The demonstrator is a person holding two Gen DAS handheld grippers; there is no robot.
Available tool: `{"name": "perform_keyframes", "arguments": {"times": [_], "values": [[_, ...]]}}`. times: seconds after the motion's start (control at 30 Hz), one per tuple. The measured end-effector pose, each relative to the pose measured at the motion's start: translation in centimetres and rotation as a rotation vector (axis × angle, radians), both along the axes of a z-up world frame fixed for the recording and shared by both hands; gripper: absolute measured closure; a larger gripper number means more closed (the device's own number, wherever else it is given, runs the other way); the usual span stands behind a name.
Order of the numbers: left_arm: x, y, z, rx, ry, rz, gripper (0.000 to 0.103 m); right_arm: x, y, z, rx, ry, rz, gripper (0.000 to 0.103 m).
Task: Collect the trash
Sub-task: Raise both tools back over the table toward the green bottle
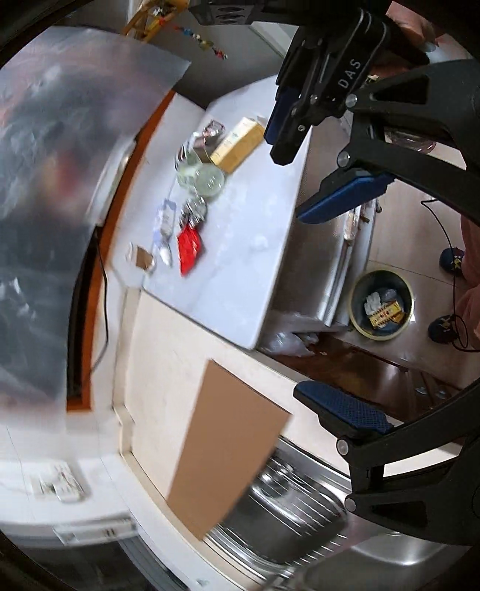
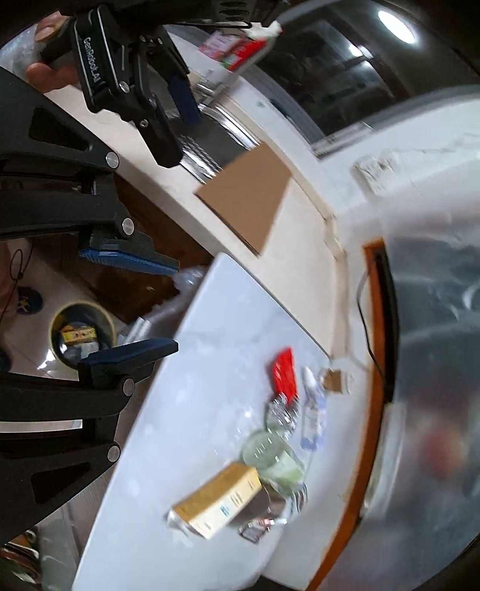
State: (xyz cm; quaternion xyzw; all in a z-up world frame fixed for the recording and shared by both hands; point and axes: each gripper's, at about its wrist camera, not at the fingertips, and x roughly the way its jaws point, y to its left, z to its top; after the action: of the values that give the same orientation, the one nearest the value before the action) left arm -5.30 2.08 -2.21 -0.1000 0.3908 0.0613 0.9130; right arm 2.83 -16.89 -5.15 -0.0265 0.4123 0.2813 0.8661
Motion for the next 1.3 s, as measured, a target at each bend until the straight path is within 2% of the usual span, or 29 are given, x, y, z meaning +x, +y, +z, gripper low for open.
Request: {"name": "perform_keyframes", "arguments": {"times": [0.2, 0.47, 0.6, 0.73, 0.83, 0.9, 0.93, 1.1, 1.3], "values": [[4.4, 0.3, 1.2, 0.010, -0.011, -0.134, 0.018, 2.4, -1.1, 2.2, 0.003, -0.067, -0.145, 0.067], [10.1, -1.0, -0.5, -0.005, 0.037, -0.305, 0.018, 4.2, -5.4, 2.4, 0.007, -0.079, -0.365, 0.067], [12.5, -2.4, -1.8, -0.010, 0.055, -0.339, 0.018, 4.8, -8.7, 1.5, -0.008, -0.077, -0.459, 0.067], [14.8, -4.0, -2.5, -0.026, 0.073, -0.354, 0.018, 5.8, -11.5, 0.5, -0.014, -0.069, -0.497, 0.066], [16.6, -5.6, -2.8, -0.017, 0.084, -0.346, 0.018, 7.5, -13.8, -0.1, -0.009, -0.066, -0.511, 0.054], [17.9, -6.7, -2.9, -0.014, 0.091, -0.335, 0.018, 8.8, -15.1, -0.2, 0.003, -0.070, -0.505, 0.044], [18.6, -7.3, -3.0, -0.012, 0.094, -0.325, 0.018, 9.7, -15.6, -0.3, 0.008, -0.066, -0.491, 0.043], [21.9, -10.0, -3.4, -0.025, 0.120, -0.267, 0.018, 15.2, -17.3, -1.9, -0.035, -0.002, -0.330, 0.042], [25.5, -12.2, -4.6, -0.042, 0.163, -0.197, 0.018, 21.6, -16.9, -5.9, -0.107, 0.102, -0.120, 0.042]]}}
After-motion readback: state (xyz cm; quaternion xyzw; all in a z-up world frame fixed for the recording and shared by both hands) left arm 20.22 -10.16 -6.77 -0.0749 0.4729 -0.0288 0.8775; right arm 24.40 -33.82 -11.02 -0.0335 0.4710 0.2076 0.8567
